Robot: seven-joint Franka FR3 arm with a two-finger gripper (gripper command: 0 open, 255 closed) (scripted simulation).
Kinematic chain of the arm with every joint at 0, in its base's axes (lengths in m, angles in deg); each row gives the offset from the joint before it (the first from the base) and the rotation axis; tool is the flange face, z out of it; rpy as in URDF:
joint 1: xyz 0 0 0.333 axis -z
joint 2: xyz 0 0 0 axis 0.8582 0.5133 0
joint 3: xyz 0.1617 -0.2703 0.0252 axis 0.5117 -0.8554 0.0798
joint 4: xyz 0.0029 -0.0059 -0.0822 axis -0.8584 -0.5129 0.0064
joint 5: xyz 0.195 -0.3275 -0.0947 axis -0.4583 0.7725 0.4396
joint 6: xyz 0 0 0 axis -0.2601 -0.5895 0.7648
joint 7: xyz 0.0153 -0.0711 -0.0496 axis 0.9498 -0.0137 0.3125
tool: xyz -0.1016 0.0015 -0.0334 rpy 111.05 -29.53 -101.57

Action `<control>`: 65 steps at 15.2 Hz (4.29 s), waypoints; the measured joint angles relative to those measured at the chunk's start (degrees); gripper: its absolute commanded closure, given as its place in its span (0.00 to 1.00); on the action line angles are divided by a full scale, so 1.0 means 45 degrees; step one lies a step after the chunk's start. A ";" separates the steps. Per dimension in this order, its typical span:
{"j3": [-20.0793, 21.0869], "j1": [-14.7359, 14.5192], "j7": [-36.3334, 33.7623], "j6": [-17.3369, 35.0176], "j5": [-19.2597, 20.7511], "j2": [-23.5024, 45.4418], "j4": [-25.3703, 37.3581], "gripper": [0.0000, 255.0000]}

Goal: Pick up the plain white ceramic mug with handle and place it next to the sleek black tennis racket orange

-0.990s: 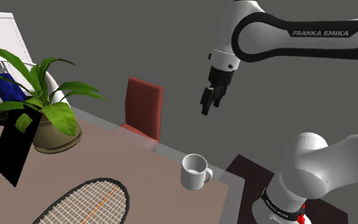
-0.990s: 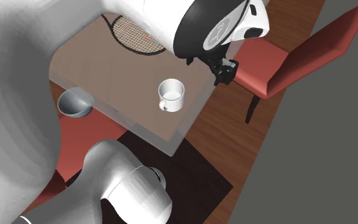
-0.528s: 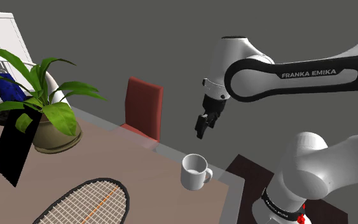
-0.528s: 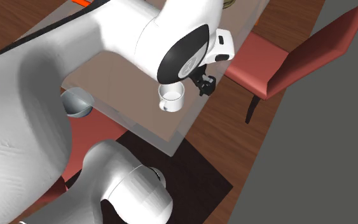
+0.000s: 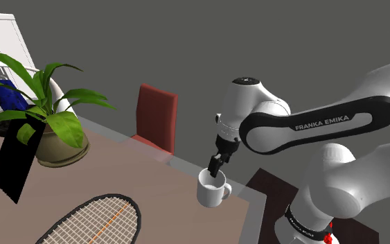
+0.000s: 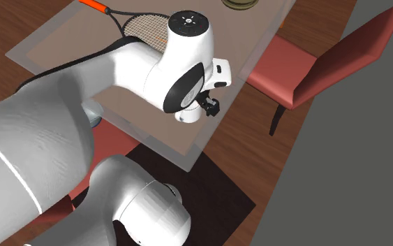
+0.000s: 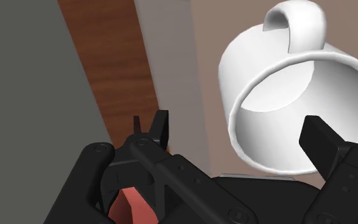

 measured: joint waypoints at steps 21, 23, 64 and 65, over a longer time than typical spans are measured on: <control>0.0404 -0.0058 -0.0060 0.2019 -0.0292 0.1261 -0.0746 1.00; 0.0404 -0.0058 -0.0060 0.2020 -0.0292 0.1262 -0.0746 1.00; 0.1029 -0.0586 -0.2041 -0.5041 -0.0425 -0.1239 0.4041 1.00; 0.1240 -0.0686 -0.2286 -0.5125 -0.0563 -0.1250 0.4143 1.00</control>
